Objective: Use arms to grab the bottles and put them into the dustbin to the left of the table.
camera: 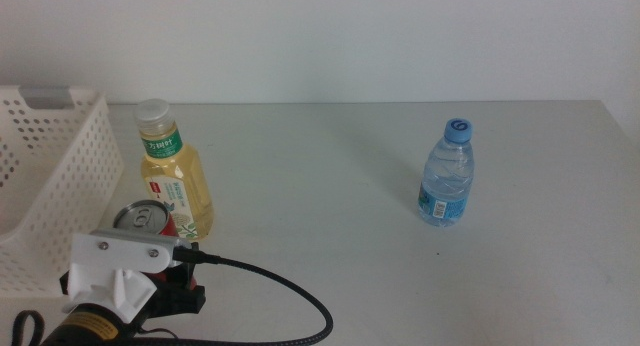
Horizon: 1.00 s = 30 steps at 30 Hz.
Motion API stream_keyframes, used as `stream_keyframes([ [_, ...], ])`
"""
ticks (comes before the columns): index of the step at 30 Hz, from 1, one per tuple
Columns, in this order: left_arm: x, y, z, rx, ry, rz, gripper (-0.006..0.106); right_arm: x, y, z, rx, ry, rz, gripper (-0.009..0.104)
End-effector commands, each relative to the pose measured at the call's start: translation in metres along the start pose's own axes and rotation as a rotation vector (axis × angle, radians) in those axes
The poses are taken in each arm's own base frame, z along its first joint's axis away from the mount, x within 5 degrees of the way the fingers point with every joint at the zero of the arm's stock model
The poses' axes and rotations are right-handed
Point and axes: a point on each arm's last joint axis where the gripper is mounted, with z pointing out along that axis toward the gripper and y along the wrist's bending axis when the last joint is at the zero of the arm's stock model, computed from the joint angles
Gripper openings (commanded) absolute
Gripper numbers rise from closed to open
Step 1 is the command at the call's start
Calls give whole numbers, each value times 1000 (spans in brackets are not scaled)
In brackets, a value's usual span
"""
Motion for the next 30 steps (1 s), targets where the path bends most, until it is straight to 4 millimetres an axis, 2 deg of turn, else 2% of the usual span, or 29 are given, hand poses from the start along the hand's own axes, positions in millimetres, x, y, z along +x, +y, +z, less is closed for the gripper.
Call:
stream_keyframes([
  [1,-31,0,-6,1,-231,-44,2,-11,1,-3,-4,-110,-20,94],
  [2,-33,0,-9,1,-229,-54,-2,-11,1,-3,-4,-110,-20,94],
  [10,-57,-4,-25,66,-102,-112,-2,-11,1,-3,-4,-110,-20,94],
  [13,-77,-12,-28,130,-38,-36,-2,-11,1,-3,-4,-110,-20,94],
  [18,-127,-19,-37,208,30,39,-2,-11,1,-3,-4,-110,-20,94],
  [22,-164,-3,-39,215,134,80,-2,-11,1,-3,-4,-110,-20,94],
  [30,-225,52,-36,103,428,180,-2,-11,1,-3,-4,-110,-20,94],
])
